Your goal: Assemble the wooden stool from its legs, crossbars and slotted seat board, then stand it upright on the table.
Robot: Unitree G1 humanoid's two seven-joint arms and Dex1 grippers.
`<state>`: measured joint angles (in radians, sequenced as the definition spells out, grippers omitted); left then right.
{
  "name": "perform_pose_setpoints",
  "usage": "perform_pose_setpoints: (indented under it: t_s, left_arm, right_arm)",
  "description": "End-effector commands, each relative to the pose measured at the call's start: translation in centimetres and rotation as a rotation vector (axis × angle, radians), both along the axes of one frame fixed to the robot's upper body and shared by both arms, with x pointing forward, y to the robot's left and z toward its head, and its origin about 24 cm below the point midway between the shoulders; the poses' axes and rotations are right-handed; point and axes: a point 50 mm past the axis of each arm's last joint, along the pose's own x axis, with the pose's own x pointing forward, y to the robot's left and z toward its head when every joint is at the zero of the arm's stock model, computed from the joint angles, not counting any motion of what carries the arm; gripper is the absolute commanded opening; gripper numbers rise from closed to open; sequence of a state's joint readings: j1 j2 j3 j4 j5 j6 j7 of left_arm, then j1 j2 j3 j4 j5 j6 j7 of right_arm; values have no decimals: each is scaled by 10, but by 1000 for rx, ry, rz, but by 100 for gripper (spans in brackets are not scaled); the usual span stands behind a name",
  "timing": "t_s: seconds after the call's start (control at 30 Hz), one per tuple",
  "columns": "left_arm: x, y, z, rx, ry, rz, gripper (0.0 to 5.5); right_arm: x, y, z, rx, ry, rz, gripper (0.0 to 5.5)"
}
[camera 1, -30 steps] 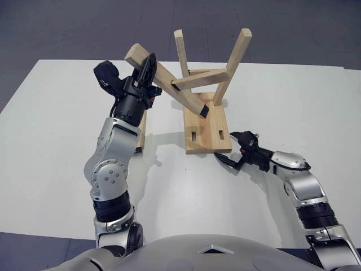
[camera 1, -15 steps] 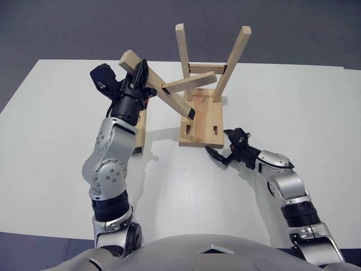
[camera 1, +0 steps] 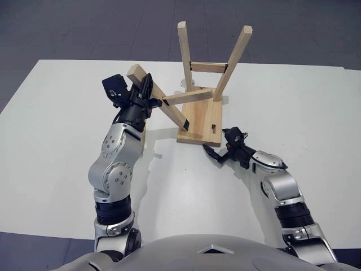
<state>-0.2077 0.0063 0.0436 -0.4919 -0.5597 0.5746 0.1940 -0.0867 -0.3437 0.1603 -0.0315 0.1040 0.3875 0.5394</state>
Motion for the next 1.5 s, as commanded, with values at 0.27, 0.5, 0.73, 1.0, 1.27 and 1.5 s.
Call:
perform_pose_setpoints:
  t_s: [0.27,0.5,0.73,1.0,1.27,1.5]
  left_arm:
    - [-3,-5,-25,304,222,19,103]
    - [-8,-5,-31,373,292,44,103]
    - [-14,-2,-53,475,357,59,103]
    - [-13,-14,-77,595,439,-22,104]
    - [-15,-4,-94,613,498,-73,104]
    - [-9,-17,-73,459,393,-168,141]
  right_arm:
    - [-4,8,8,55,-19,-42,540]
    - [-6,7,44,175,-148,-40,540]
    - [16,6,52,115,-192,-159,540]
    - [43,11,40,1,-172,-288,540]
    - [39,18,16,-111,-67,-259,540]
    - [40,14,8,-188,-22,-233,540]
